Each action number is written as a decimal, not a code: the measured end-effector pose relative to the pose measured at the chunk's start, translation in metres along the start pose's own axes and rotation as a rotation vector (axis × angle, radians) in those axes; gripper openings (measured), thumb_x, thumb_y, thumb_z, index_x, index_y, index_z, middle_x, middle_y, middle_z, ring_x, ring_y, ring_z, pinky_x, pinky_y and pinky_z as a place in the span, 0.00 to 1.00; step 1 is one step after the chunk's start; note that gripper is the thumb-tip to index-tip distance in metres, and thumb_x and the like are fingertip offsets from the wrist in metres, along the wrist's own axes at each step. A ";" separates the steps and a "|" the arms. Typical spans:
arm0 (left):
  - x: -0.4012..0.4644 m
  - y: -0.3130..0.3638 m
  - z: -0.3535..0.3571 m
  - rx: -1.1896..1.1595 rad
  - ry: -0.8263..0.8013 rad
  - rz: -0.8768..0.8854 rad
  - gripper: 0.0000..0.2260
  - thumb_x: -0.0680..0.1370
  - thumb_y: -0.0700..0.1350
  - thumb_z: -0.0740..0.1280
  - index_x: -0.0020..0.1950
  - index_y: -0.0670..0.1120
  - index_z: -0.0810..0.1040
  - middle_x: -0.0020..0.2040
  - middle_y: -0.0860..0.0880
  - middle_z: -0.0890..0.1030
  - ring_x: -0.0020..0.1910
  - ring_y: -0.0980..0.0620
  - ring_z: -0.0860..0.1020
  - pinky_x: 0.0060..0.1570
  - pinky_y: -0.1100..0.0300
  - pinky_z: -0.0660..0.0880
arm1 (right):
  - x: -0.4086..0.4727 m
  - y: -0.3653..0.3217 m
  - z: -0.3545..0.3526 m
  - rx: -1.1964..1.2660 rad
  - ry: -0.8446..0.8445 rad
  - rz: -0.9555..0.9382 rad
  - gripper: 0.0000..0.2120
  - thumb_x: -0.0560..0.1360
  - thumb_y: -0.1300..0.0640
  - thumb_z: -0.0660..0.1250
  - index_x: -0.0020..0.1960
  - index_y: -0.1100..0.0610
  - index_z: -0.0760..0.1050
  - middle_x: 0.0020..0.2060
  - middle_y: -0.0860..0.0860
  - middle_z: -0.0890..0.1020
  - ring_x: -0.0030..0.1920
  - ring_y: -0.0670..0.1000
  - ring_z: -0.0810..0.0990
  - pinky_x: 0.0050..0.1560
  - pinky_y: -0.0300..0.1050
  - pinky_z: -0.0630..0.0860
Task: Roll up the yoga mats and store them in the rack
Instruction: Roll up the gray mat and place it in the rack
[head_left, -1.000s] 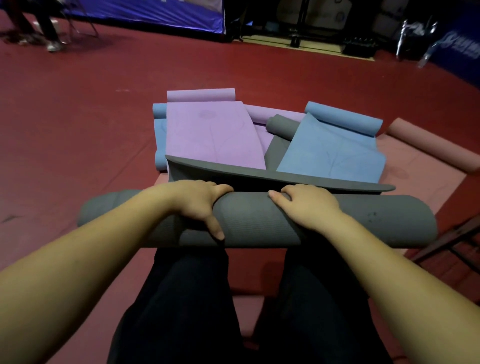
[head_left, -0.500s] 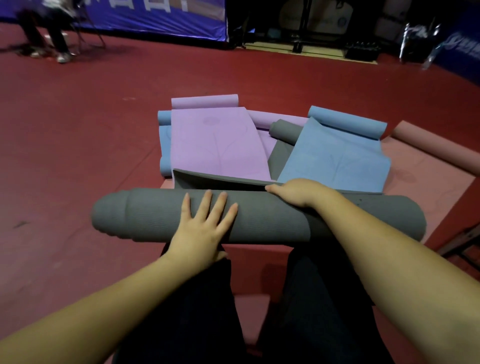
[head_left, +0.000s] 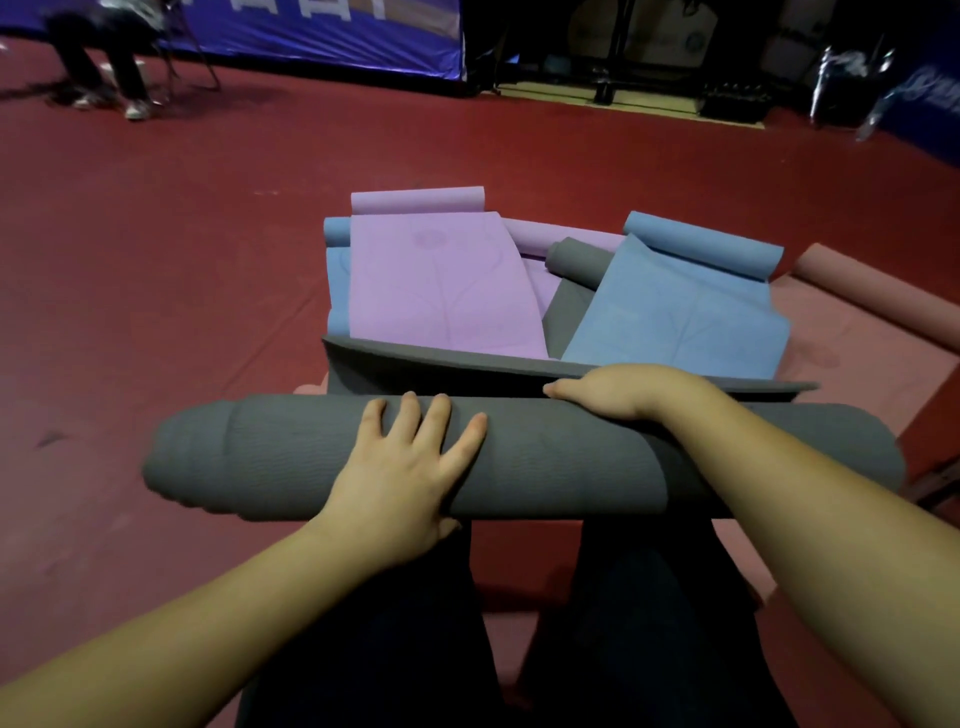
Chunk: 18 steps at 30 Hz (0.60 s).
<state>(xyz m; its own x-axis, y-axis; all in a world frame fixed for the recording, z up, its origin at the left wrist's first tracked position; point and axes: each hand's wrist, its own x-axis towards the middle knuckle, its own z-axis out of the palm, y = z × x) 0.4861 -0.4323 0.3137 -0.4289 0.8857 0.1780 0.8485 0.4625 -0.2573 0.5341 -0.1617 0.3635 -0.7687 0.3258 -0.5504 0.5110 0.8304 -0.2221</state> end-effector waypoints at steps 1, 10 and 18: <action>-0.004 0.000 0.000 -0.001 -0.010 -0.001 0.53 0.54 0.65 0.78 0.73 0.46 0.64 0.65 0.34 0.73 0.60 0.31 0.74 0.58 0.34 0.70 | -0.003 -0.001 0.003 -0.015 0.001 -0.001 0.32 0.80 0.32 0.48 0.69 0.51 0.74 0.72 0.53 0.71 0.70 0.54 0.70 0.69 0.49 0.63; 0.020 -0.014 -0.004 -0.015 -0.159 0.023 0.52 0.60 0.72 0.69 0.77 0.50 0.56 0.69 0.42 0.69 0.61 0.40 0.70 0.62 0.41 0.68 | 0.014 -0.002 0.005 -0.221 0.535 -0.004 0.13 0.77 0.46 0.64 0.45 0.56 0.76 0.43 0.54 0.80 0.44 0.57 0.76 0.40 0.45 0.69; 0.037 -0.023 -0.003 -0.097 -0.173 0.039 0.53 0.61 0.74 0.69 0.79 0.52 0.54 0.70 0.45 0.68 0.65 0.43 0.68 0.67 0.48 0.65 | 0.041 0.021 -0.011 -0.303 0.627 -0.068 0.14 0.79 0.51 0.63 0.62 0.54 0.75 0.58 0.54 0.75 0.60 0.58 0.73 0.49 0.50 0.74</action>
<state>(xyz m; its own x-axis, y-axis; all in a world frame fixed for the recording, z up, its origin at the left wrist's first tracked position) 0.4515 -0.4100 0.3296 -0.4350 0.9004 0.0022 0.8876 0.4293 -0.1670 0.5095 -0.1263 0.3450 -0.9189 0.3919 0.0451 0.3938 0.9181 0.0450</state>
